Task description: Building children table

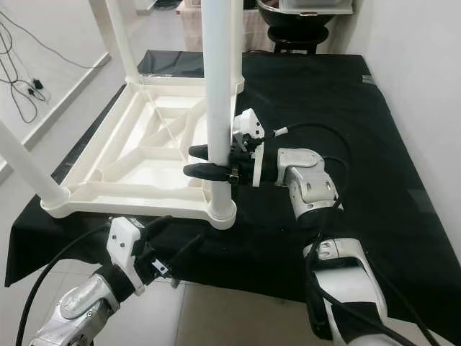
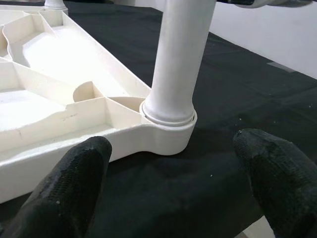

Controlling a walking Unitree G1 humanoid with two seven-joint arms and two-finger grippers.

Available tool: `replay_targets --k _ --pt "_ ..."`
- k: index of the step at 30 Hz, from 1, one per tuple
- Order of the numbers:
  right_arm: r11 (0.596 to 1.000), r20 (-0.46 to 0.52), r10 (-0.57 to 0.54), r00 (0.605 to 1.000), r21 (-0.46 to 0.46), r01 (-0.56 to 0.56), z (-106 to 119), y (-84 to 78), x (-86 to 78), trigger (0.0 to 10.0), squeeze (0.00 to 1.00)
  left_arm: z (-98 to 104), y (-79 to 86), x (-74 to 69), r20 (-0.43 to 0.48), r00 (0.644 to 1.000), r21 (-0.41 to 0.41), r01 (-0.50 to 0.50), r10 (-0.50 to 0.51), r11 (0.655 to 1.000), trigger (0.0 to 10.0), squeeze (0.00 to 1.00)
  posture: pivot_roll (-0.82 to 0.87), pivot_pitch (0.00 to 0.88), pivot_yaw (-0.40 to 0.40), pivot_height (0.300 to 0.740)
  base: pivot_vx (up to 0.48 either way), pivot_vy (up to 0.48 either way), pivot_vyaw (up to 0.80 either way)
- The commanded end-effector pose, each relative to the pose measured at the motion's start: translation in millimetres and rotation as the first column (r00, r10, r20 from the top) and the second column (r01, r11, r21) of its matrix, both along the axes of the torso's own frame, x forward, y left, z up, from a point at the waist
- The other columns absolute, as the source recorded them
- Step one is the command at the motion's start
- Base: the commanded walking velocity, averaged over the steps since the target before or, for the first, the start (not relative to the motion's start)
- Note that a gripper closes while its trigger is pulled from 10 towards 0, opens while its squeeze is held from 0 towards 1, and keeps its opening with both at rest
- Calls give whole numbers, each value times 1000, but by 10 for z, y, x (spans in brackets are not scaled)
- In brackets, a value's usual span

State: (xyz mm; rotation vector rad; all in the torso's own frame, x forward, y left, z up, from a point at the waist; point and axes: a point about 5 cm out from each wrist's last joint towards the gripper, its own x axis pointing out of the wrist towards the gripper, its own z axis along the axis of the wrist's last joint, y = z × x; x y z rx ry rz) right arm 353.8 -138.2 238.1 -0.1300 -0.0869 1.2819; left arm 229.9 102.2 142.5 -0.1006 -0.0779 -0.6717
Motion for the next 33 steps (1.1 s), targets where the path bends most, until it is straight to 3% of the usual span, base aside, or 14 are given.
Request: replay_targets --k 1,3,5,7,14,15,18,19,20,21,25,26,29,33 --pt "994 -49 -105 993 -8 105 -162 -95 -3 0 0 -15 23 -8 -11 1000 5 -8 8 1000 10000 0 21 163 15 740 0 0 0" --pt "972 -62 -233 970 -23 232 -278 -114 -43 0 0 -14 33 -9 -11 1000 5 -9 9 1000 10000 0 21 163 13 740 0 0 0" --pt "760 -62 -649 758 -85 644 -589 -9 -105 0 0 -18 69 -1 -12 1000 10 -11 11 1000 10000 0 16 158 13 740 0 0 0" --pt "693 -121 -721 683 -111 712 -755 155 -289 0 0 -12 80 5 -12 1000 12 -10 10 1000 10000 0 20 177 29 740 0 0 0" --pt "710 -127 -704 698 -114 695 -804 480 -434 0 0 -23 82 35 -13 1000 26 2 -2 1000 10000 0 21 149 34 740 0 0 0" --pt "731 -131 -682 719 -101 675 -781 509 -334 4706 0 -26 79 48 -12 1000 23 -1 1 1000 10000 0 16 146 34 740 0 0 0" --pt "730 -131 -684 718 -96 677 -768 506 -303 4706 0 -26 78 52 -10 1000 21 -6 6 1000 10000 0 16 145 35 740 0 0 0" --pt "743 -136 -668 731 -84 664 -734 516 -281 10000 0 -26 78 57 -9 1000 19 -12 12 1000 10000 0 19 140 34 740 0 0 0" --pt "743 -136 -668 731 -84 664 -734 516 -281 10000 0 -26 78 57 -9 1000 19 -12 12 1000 10000 0 19 140 34 740 0 0 0" --pt "792 -141 -609 780 -64 607 -674 550 -257 10000 1000 -27 75 61 -9 1000 18 -15 15 1000 10000 0 24 140 34 740 0 0 0" --pt "869 -151 -494 856 -68 490 -536 588 -180 10000 976 -28 70 63 -9 1000 19 -12 12 1000 10000 0 26 136 33 740 0 0 0" --pt "899 -128 -438 890 -63 433 -458 587 -140 10000 0 -29 66 63 -9 1000 18 -9 9 1000 10000 0 30 138 31 740 0 0 0" --pt "991 -122 -128 984 -64 121 -314 591 -157 10000 0 -27 54 54 -9 1000 15 -6 6 1000 10000 0 41 137 26 740 0 0 0" --pt "995 -99 -46 994 -96 36 -304 571 -169 10000 0 -27 51 49 -9 1000 14 -7 7 1000 10000 0 53 137 23 740 0 0 0"
